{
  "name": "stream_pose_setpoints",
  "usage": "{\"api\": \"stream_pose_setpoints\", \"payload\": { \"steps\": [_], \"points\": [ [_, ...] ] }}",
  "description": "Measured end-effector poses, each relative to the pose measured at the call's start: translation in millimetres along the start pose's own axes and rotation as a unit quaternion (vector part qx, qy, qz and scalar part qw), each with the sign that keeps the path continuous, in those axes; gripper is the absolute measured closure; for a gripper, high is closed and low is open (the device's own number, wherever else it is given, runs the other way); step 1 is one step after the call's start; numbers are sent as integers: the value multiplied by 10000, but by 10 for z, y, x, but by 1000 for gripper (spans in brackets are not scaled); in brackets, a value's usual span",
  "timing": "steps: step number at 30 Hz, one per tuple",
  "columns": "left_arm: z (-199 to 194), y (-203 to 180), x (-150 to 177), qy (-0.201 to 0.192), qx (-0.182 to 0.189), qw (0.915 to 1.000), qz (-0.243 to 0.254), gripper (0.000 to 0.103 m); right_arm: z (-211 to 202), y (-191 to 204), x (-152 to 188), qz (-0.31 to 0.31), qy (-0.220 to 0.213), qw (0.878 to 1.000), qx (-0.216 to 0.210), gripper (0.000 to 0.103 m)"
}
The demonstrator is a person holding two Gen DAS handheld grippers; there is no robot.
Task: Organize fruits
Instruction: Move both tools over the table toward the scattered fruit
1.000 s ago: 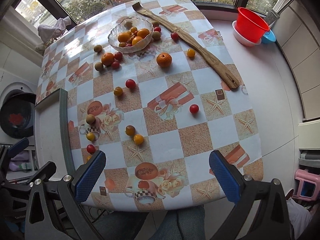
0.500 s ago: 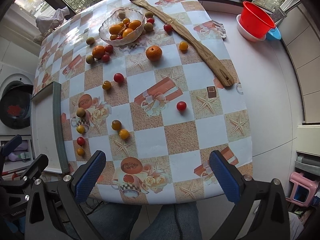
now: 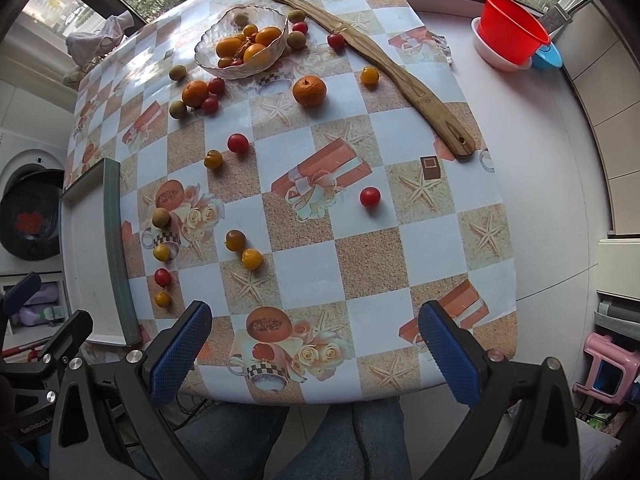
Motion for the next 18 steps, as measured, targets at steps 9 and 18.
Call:
{"api": "stream_pose_setpoints", "payload": {
  "steps": [9, 18],
  "points": [
    [16, -29, -10, 17, 9, 10000, 43, 0, 10, -41, -5, 58, 6, 10000, -2, 0],
    [122, 18, -50, 47, 47, 10000, -18, 0, 30, -97, -12, 147, -51, 9998, 81, 0]
  ]
}}
Point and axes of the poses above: each gripper's, at about its wrist camera, not at the fingertips, and z roughly the way its jaws point, y to its left, x to its underside, the point moved 5 cm from there along z, roughly the way its jaws point, and after that the axes turned 8 degrees about -x, right-handed, at the moved point
